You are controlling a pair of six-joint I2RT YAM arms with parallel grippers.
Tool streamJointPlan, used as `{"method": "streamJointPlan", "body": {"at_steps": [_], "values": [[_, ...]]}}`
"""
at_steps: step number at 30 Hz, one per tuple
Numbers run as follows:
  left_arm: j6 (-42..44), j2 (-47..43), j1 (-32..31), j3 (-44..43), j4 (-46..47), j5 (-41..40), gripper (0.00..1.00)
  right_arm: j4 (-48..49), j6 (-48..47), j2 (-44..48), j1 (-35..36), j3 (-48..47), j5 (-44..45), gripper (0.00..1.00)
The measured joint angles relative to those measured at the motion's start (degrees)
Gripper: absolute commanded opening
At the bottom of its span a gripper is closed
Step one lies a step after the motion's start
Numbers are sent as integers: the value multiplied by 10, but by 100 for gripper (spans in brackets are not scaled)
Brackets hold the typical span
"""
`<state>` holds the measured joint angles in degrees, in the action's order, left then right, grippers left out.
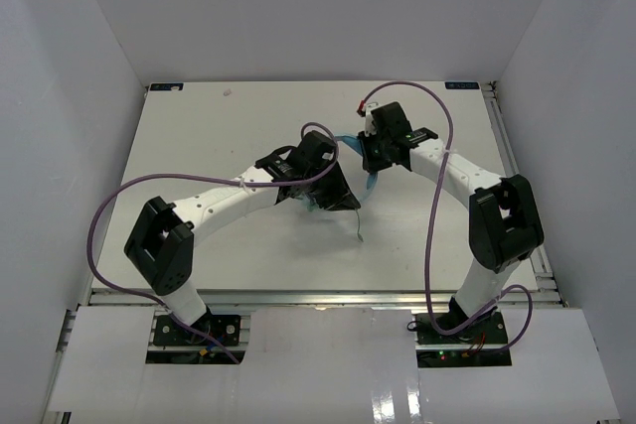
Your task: Wrap the headphones
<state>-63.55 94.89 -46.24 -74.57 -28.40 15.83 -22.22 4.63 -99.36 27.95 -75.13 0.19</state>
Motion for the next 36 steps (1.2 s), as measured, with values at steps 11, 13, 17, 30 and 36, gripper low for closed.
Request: {"method": "streamJointPlan", "body": {"at_steps": [11,13,17,30,36], "values": [[71,3,0,-12,-50,-43,27,-4,13,-32,-44,-16,-19,8],[78,3,0,-14,-53,-47,31,-4,13,-33,-46,-16,-19,8],[85,6,0,-18,-60,-48,34,-4,14,-33,-47,-16,-21,8],[93,48,0,-44,-63,-46,36,-4,33,-45,-65,-25,-53,8],[101,51,-1,-66,-69,-41,45,-4,42,-73,-73,-33,-61,8]]}}
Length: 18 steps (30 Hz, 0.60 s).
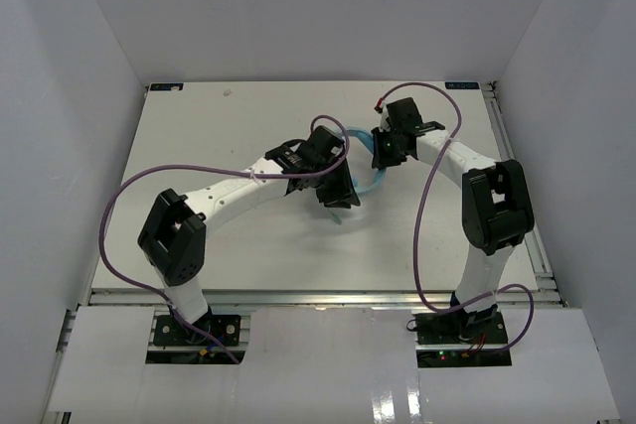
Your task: Wrap the headphones
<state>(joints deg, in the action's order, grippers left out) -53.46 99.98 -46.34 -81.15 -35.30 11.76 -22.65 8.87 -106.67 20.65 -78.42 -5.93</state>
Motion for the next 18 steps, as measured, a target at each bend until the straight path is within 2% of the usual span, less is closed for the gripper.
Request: {"method": "streamJointPlan", "body": {"at_steps": [5,10,15,18], "values": [[32,-5,-1,-54,-11,0,59,0,1,-22,-4,-12,-3,8],[81,-52,-2,-77,-29,-25,63,0,2,-45,-9,-28,-3,8],[124,-154,-3,-43,-43,-70,69,1,3,-73,-17,-48,-2,8],[141,-246,-3,23,-37,-116,72,1,3,-90,-21,-59,4,8]]}}
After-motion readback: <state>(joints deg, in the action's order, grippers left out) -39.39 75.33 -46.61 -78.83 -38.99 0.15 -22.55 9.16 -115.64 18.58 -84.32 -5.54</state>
